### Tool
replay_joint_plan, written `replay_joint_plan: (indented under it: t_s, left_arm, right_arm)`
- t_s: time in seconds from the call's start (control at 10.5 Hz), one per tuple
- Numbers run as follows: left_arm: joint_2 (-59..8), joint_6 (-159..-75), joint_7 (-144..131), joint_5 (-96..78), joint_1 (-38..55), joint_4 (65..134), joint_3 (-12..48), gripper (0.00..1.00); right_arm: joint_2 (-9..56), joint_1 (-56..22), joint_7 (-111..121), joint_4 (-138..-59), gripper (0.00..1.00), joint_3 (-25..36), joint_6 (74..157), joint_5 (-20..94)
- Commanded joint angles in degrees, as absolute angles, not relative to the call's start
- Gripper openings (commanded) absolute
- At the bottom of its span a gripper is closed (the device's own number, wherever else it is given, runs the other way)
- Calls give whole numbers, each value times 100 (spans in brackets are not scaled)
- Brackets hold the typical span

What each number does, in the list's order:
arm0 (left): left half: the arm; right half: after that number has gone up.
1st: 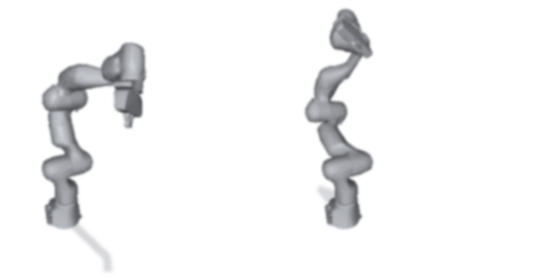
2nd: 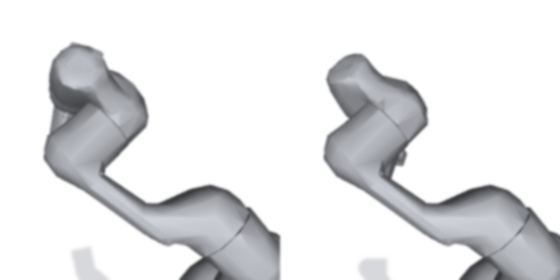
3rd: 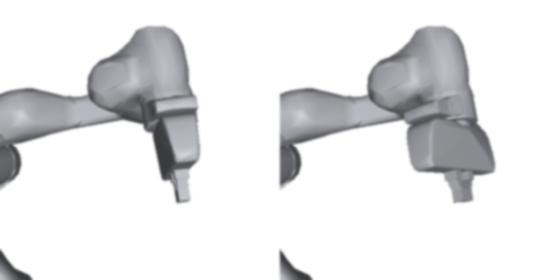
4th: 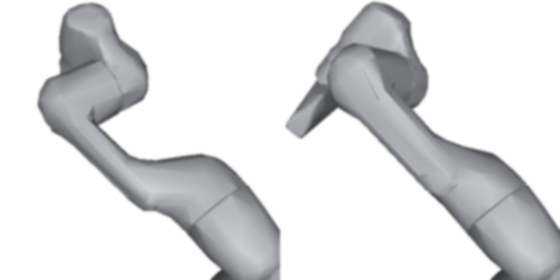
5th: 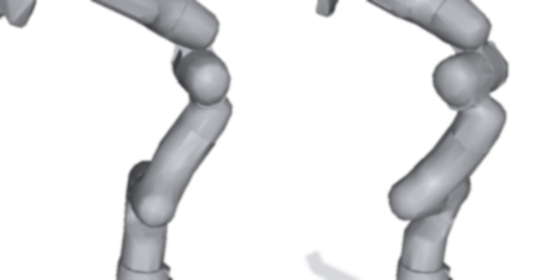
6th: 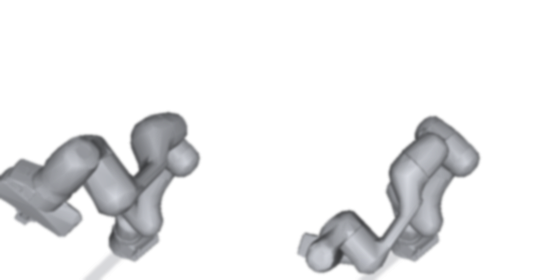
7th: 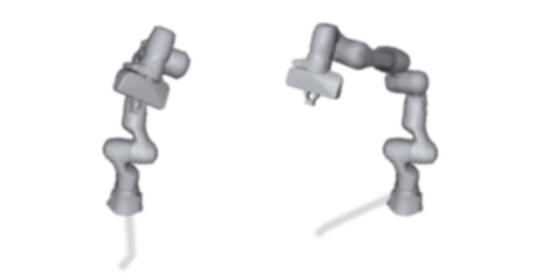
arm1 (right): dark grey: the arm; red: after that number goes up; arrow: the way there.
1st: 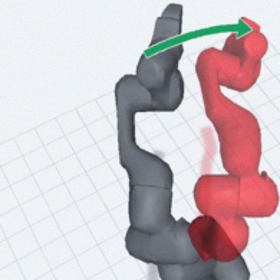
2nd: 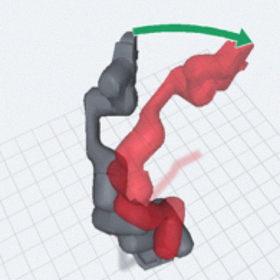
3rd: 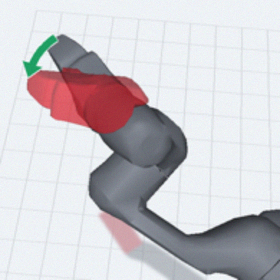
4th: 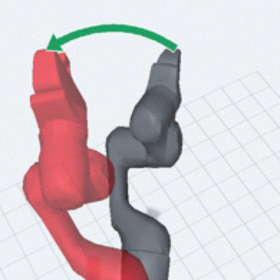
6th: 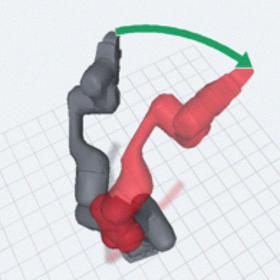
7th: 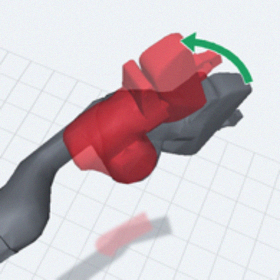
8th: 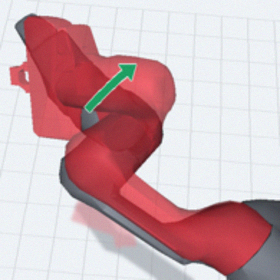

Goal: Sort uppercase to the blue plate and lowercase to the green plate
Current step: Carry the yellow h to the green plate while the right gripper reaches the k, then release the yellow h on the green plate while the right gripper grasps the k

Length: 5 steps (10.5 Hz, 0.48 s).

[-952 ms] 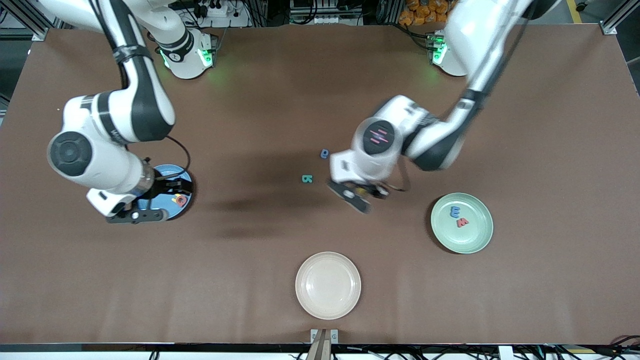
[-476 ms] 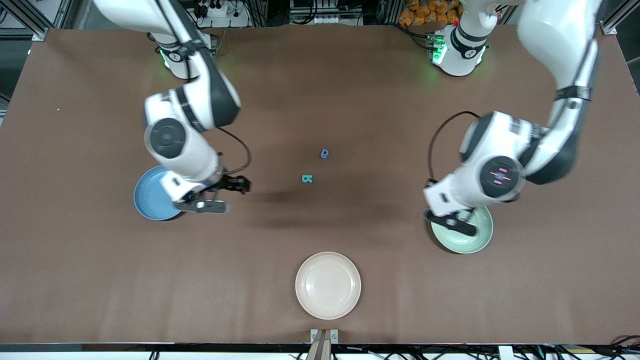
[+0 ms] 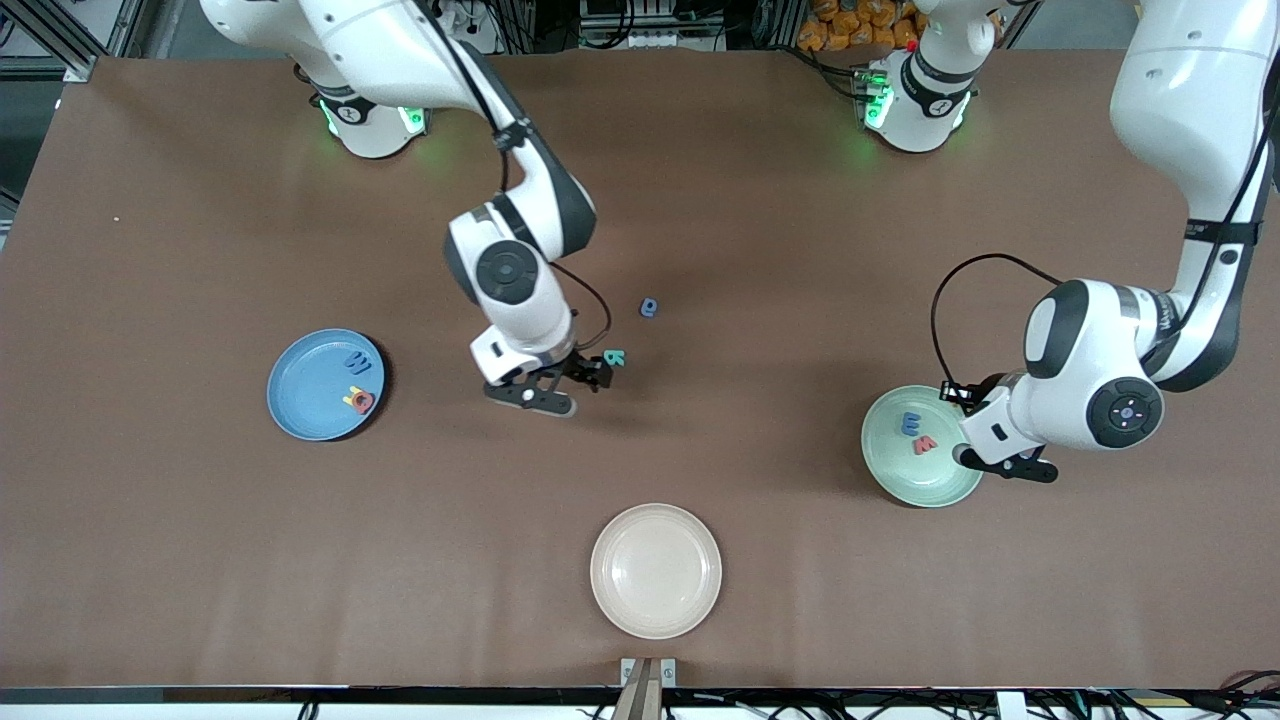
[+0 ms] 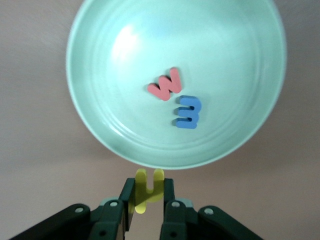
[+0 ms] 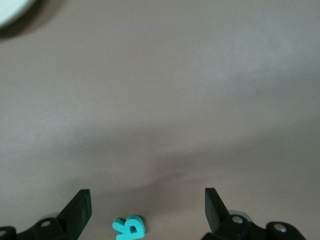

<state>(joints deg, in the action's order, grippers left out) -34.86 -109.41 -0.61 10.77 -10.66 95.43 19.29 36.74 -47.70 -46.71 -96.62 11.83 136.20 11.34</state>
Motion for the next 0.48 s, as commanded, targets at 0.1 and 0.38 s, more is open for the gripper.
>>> replay_joint_plan:
  t_s: [0.1,0.38]
  left_arm:
    - [-3568,-11144,-9,1010,-1108,9598,1986,0]
    - [-3805,-11197,-9,1002,-1028,9361,1986,28]
  right_arm:
    - [3902,-4843,-5002,-9597,100,932,13816,1213]
    - [3999,-4957,-5010,-9842,100,809,14174,1204]
